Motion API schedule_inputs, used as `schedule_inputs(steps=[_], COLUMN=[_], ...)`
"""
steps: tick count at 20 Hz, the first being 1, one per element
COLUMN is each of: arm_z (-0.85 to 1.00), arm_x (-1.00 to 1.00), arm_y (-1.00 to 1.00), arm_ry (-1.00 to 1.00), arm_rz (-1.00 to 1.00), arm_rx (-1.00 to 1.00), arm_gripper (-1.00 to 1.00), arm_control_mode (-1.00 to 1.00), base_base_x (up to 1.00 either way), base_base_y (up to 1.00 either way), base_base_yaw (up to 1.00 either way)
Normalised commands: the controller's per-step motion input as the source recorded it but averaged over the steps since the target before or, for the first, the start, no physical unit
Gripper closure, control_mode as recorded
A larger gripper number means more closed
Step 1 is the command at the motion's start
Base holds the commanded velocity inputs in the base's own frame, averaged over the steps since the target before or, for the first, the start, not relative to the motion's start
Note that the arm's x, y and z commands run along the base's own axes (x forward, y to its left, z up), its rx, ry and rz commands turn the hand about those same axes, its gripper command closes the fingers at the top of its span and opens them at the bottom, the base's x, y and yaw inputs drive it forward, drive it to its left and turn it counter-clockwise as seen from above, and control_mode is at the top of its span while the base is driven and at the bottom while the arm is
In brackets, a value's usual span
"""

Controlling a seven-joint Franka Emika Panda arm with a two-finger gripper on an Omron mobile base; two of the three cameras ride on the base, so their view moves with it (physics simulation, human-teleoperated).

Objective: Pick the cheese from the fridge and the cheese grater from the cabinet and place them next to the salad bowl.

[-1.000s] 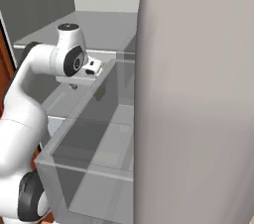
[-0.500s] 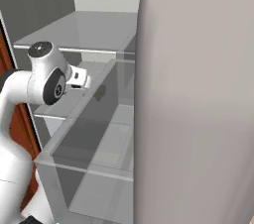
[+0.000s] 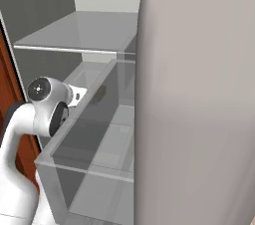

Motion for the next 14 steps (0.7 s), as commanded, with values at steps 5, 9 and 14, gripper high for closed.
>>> schedule_inputs(steps=[5, 9, 14], arm_z=[-0.09, 0.00, 0.00], arm_x=[0.28, 0.27, 0.21], arm_y=[0.02, 0.01, 0.01], arm_ry=[-0.07, -0.01, 0.03], arm_rz=[0.00, 0.01, 0.05], arm_rx=[0.00, 0.00, 0.01], arm_gripper=[-1.00, -1.00, -1.00], arm_control_mode=[-1.00, -1.00, -1.00], base_base_x=[0.00, 0.00, 0.00], base_base_y=[0.00, 0.00, 0.00], base_base_yaw=[0.00, 0.00, 0.00])
